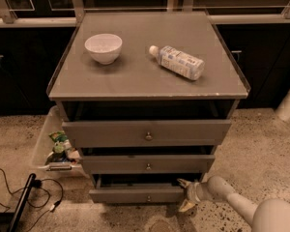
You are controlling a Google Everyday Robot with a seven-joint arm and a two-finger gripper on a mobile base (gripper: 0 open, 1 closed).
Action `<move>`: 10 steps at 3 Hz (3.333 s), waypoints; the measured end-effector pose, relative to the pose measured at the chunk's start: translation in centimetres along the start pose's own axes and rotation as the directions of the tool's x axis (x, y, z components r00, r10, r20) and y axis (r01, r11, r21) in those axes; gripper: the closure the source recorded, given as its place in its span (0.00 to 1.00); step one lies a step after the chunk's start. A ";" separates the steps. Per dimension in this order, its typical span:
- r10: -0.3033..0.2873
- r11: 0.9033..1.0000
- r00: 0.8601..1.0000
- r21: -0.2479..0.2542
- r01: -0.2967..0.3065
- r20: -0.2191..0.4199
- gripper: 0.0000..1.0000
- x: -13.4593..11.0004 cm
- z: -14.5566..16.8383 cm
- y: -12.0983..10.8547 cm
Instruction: Open bottom drawer
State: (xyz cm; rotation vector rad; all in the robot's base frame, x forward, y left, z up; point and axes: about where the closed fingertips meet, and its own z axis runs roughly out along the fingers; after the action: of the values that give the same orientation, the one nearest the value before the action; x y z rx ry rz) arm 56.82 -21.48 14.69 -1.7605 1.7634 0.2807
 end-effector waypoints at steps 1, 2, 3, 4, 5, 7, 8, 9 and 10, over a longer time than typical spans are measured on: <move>0.000 1.000 1.000 0.000 0.000 0.000 0.43 0.0 0.0 0.0; 0.001 1.000 1.000 -0.008 -0.001 0.014 0.66 0.1 -0.8 1.6; 0.001 1.000 1.000 -0.008 -0.001 0.014 0.89 -0.1 -1.1 1.7; 0.004 1.000 1.000 -0.013 -0.004 0.014 0.86 -0.1 -1.5 2.6; 0.004 1.000 1.000 -0.013 -0.004 0.014 0.63 -0.1 -1.5 2.6; 0.029 0.999 0.999 -0.030 -0.028 0.025 0.16 0.4 -1.4 3.4; 0.037 0.998 0.999 -0.045 -0.036 0.033 0.19 0.5 -1.5 4.5; 0.037 0.998 0.999 -0.057 -0.035 0.036 0.42 0.6 -1.9 5.8; 0.037 0.998 0.999 -0.057 -0.035 0.036 0.65 0.3 -2.2 5.5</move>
Offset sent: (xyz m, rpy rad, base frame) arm -0.0859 -0.0233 0.0065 0.0562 0.0231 0.0296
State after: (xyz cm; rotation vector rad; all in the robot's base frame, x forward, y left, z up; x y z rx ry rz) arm 50.98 -22.47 14.71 -1.7527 1.7781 0.3793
